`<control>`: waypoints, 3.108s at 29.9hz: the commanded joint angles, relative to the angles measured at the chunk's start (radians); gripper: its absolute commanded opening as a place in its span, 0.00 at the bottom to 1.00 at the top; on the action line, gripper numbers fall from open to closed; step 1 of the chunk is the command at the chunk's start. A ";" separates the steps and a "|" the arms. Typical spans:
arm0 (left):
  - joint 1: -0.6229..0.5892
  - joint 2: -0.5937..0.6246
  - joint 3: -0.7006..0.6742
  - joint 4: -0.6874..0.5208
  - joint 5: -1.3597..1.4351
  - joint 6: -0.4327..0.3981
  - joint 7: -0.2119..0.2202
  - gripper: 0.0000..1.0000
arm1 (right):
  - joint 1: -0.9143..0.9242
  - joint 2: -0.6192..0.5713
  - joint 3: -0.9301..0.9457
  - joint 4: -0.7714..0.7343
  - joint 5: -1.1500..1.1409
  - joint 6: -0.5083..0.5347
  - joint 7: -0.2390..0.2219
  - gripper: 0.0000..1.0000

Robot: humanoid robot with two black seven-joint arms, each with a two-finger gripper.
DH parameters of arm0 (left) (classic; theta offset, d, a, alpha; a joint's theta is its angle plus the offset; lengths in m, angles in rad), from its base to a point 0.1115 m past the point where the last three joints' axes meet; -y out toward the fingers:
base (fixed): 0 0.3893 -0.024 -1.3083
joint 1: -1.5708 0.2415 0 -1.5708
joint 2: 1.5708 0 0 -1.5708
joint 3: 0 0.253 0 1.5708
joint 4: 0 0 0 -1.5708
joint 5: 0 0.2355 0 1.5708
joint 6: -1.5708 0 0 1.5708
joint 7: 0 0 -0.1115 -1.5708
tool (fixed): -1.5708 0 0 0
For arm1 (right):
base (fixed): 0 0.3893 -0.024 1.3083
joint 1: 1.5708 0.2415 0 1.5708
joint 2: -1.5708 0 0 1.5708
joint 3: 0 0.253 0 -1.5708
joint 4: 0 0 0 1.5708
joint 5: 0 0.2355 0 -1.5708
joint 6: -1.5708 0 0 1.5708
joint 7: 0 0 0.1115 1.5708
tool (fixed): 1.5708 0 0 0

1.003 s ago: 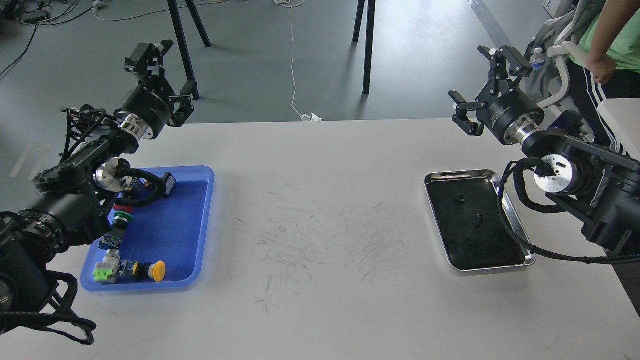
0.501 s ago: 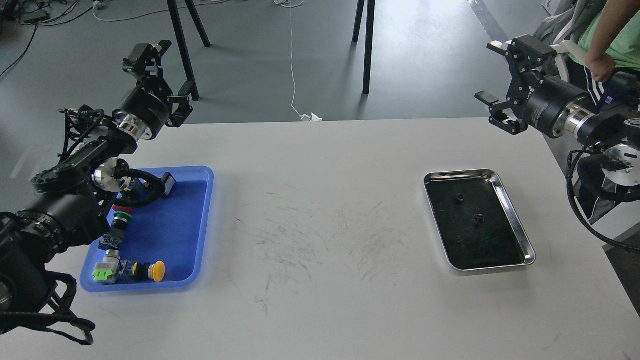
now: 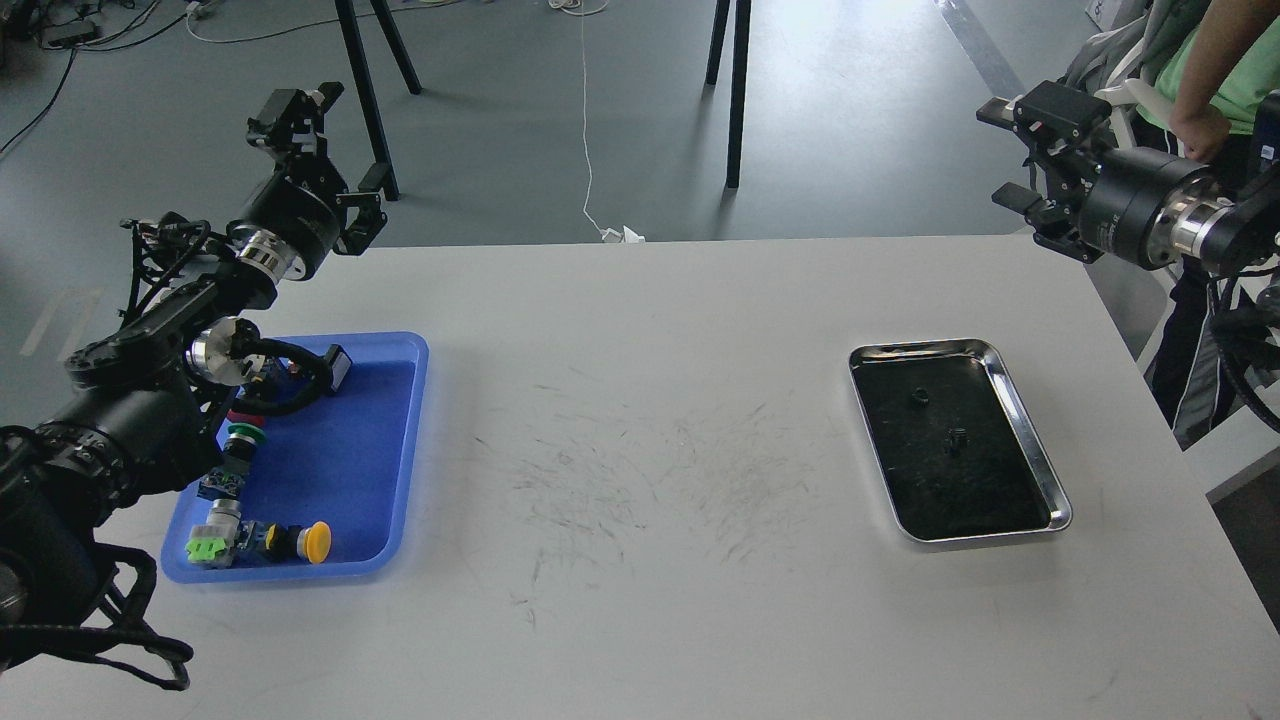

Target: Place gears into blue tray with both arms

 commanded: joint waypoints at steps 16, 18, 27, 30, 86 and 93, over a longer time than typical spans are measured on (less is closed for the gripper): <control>0.003 -0.006 -0.005 0.000 -0.002 0.000 0.000 0.99 | 0.125 -0.042 -0.273 0.099 -0.790 0.014 -0.059 0.87; 0.003 -0.008 -0.005 0.000 -0.002 0.000 0.000 0.99 | 0.125 -0.039 -0.290 0.099 -0.854 0.014 -0.043 0.87; 0.003 -0.006 -0.006 0.000 -0.004 0.000 0.000 0.99 | 0.028 0.063 -0.319 -0.002 -0.951 0.000 -0.031 0.87; 0.002 -0.006 -0.006 0.000 -0.004 0.000 0.000 0.99 | -0.010 0.123 -0.319 -0.055 -0.950 0.000 -0.031 0.87; 0.008 -0.003 -0.005 0.000 -0.006 0.000 0.000 0.99 | -0.106 0.291 -0.386 -0.175 -0.994 0.009 0.014 0.06; 0.009 -0.002 -0.003 0.000 -0.006 0.000 0.000 0.99 | -0.092 0.291 -0.386 -0.175 -0.994 0.009 0.014 0.02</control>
